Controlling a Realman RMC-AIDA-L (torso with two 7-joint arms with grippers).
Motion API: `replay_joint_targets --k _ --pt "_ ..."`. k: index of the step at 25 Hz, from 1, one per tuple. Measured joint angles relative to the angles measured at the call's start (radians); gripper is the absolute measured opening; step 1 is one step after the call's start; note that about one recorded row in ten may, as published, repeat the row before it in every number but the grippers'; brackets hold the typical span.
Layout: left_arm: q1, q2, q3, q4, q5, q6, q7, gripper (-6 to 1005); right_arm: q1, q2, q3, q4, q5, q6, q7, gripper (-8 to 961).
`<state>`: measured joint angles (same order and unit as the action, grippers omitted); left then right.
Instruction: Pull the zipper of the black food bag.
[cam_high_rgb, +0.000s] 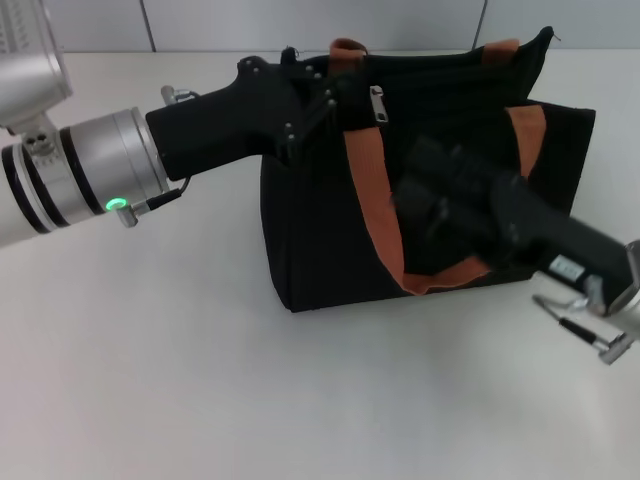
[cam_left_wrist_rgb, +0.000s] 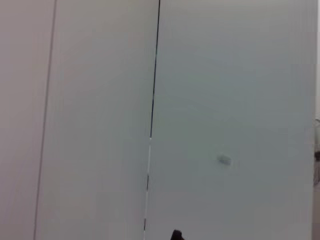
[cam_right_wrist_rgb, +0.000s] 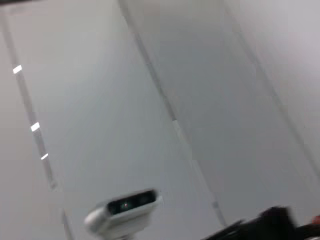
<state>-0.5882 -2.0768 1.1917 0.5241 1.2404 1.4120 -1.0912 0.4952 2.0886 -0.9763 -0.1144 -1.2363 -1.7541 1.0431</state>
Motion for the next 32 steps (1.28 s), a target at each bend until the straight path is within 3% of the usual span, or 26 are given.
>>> replay_joint_targets --k 9,14,32 --pt "0.001 -0.002 0.004 0.017 0.001 -0.017 -0.003 37 -0.009 -0.007 0.046 -0.121 -0.009 0.014 0.381 757" --pt "-0.002 -0.003 0.016 0.028 0.001 -0.035 -0.002 38 0.009 -0.008 0.049 -0.155 -0.009 0.115 0.664 758" --pt "-0.010 -0.003 0.031 0.031 -0.006 -0.026 0.049 41 0.080 -0.001 -0.038 -0.143 -0.014 0.240 0.730 759"
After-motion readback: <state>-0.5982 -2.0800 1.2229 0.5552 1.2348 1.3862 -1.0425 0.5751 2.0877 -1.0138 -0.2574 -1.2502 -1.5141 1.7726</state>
